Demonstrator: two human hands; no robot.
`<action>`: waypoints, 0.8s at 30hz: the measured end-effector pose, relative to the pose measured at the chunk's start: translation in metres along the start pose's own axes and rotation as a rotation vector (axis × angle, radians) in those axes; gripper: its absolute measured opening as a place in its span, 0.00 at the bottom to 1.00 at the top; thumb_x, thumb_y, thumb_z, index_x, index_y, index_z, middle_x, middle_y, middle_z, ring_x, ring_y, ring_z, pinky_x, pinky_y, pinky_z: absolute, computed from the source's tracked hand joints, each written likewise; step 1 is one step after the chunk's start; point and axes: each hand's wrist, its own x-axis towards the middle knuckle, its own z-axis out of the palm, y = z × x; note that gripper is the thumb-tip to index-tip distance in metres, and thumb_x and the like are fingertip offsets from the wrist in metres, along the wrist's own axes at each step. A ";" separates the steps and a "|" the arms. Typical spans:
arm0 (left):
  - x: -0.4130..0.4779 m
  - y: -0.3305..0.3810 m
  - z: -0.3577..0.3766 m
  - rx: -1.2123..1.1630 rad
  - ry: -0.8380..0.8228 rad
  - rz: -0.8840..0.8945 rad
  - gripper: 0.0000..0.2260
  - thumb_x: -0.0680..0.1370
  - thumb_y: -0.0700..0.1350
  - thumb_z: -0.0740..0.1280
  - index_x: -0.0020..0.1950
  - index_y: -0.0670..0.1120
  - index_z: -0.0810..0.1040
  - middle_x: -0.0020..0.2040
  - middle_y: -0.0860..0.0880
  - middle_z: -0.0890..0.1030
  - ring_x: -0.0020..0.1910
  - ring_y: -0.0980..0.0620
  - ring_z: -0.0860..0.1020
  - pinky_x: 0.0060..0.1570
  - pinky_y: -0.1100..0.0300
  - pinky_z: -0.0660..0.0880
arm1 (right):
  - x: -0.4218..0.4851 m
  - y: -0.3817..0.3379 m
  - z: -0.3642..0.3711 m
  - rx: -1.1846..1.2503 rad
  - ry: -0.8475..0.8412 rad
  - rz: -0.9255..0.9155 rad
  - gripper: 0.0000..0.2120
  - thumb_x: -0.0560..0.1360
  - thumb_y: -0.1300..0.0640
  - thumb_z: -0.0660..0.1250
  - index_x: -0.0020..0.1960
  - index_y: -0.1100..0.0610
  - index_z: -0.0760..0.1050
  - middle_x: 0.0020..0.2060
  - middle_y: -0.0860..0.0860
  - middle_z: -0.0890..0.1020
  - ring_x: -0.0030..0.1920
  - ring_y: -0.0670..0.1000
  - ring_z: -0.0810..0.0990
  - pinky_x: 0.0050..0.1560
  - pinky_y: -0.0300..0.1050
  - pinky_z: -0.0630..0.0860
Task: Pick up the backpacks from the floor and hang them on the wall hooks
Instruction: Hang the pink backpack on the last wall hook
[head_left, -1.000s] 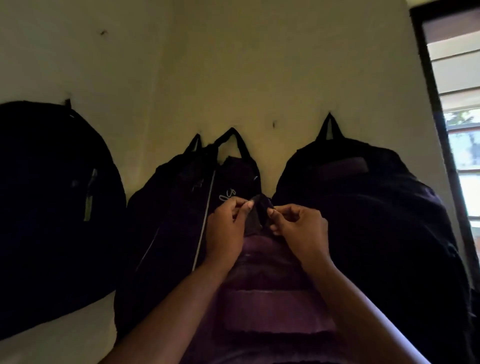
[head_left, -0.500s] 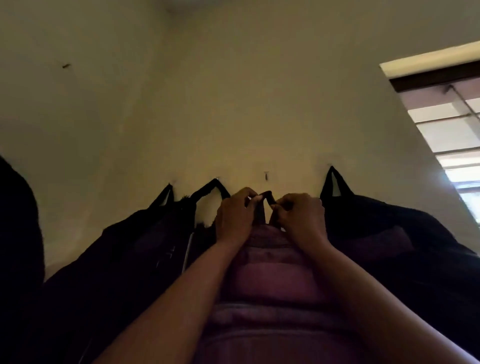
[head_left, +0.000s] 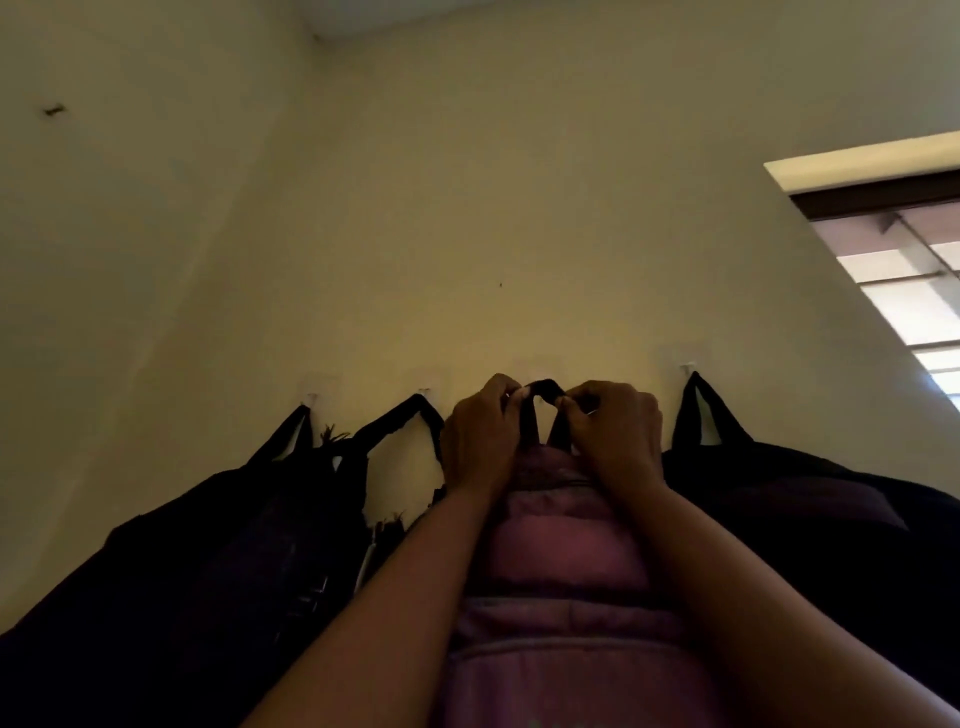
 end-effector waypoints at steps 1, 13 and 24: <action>0.005 0.000 0.001 -0.004 0.005 0.003 0.12 0.79 0.50 0.59 0.51 0.44 0.77 0.48 0.42 0.84 0.48 0.43 0.80 0.39 0.56 0.71 | 0.005 0.000 0.001 0.011 0.000 0.006 0.11 0.75 0.54 0.66 0.52 0.56 0.83 0.49 0.56 0.85 0.50 0.57 0.82 0.50 0.45 0.74; 0.036 -0.005 0.013 0.057 -0.128 -0.179 0.14 0.77 0.52 0.63 0.50 0.43 0.82 0.51 0.42 0.83 0.53 0.42 0.79 0.43 0.56 0.72 | 0.033 0.003 0.004 0.095 -0.096 0.193 0.10 0.72 0.54 0.70 0.49 0.58 0.84 0.48 0.59 0.85 0.52 0.59 0.80 0.46 0.41 0.70; 0.006 -0.012 0.001 -0.054 -0.122 -0.208 0.17 0.73 0.52 0.69 0.40 0.38 0.83 0.39 0.39 0.84 0.38 0.48 0.79 0.35 0.62 0.67 | 0.011 0.008 0.007 0.175 -0.144 0.214 0.11 0.70 0.51 0.72 0.47 0.58 0.84 0.43 0.57 0.86 0.47 0.55 0.83 0.49 0.44 0.76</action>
